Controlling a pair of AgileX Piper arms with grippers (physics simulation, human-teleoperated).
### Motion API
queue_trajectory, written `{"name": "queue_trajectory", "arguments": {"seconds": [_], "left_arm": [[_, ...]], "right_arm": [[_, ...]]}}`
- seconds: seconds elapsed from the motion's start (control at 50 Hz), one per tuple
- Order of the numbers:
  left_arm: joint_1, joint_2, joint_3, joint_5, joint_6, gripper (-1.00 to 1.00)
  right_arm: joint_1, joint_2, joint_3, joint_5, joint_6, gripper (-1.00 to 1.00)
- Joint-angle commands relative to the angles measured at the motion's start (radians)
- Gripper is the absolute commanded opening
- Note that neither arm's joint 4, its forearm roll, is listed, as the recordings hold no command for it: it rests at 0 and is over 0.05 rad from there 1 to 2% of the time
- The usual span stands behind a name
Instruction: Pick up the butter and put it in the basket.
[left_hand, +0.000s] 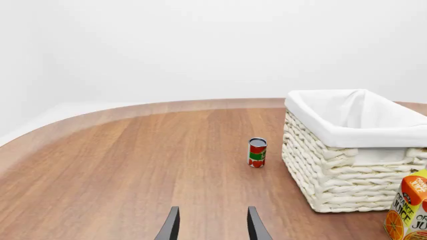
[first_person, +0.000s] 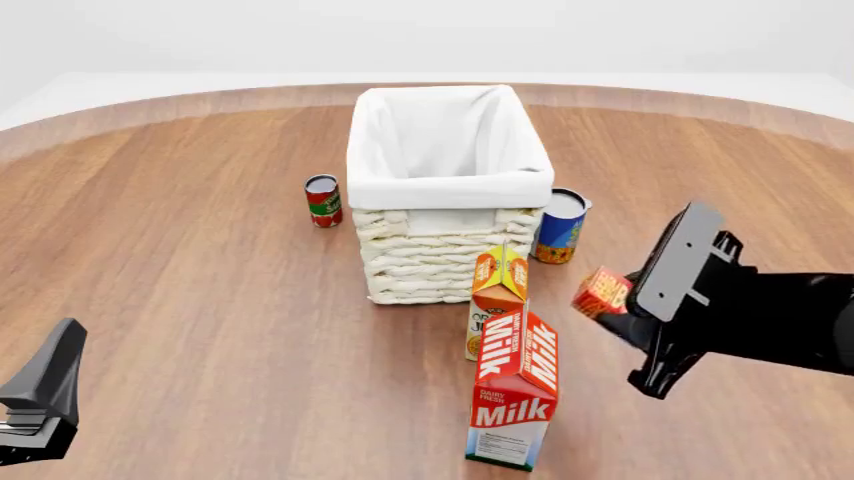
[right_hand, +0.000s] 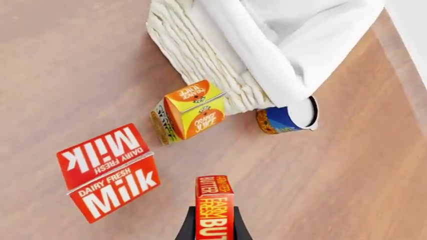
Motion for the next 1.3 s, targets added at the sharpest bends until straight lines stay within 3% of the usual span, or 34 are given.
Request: {"name": "queue_trajectory", "arguments": {"seconds": [0.02, 0.14, 0.24, 0.32, 0.38, 0.46, 0.54, 0.66, 0.76, 0.98, 1.3], "left_arm": [[0.000, 0.000, 0.000, 0.000, 0.000, 1.00], [0.000, 0.000, 0.000, 0.000, 0.000, 1.00], [0.000, 0.000, 0.000, 0.000, 0.000, 1.00], [0.000, 0.000, 0.000, 0.000, 0.000, 1.00], [0.000, 0.000, 0.000, 0.000, 0.000, 1.00], [0.000, 0.000, 0.000, 0.000, 0.000, 1.00], [0.000, 0.000, 0.000, 0.000, 0.000, 1.00], [0.000, 0.000, 0.000, 0.000, 0.000, 1.00], [0.000, 0.000, 0.000, 0.000, 0.000, 1.00], [0.000, 0.000, 0.000, 0.000, 0.000, 1.00], [0.000, 0.000, 0.000, 0.000, 0.000, 1.00]], "right_arm": [[-0.002, -0.068, -0.069, 0.045, 0.058, -1.00], [-0.009, -0.100, -0.099, 0.069, 0.069, -1.00], [0.010, -0.140, -0.139, 0.071, 0.126, -1.00], [-0.002, -0.128, -0.103, 0.037, 0.113, -1.00], [0.032, -0.148, -0.154, 0.040, 0.177, -1.00], [0.037, -0.158, -0.166, 0.030, 0.187, -1.00], [0.019, -0.164, -0.214, 0.028, 0.249, -1.00], [0.054, -0.192, -0.236, 0.003, 0.300, -1.00], [0.095, -0.229, -0.251, -0.034, 0.379, -1.00], [0.113, -0.249, -0.211, -0.157, 0.390, -1.00], [0.183, -0.235, -0.208, -0.324, 0.452, -1.00]]}}
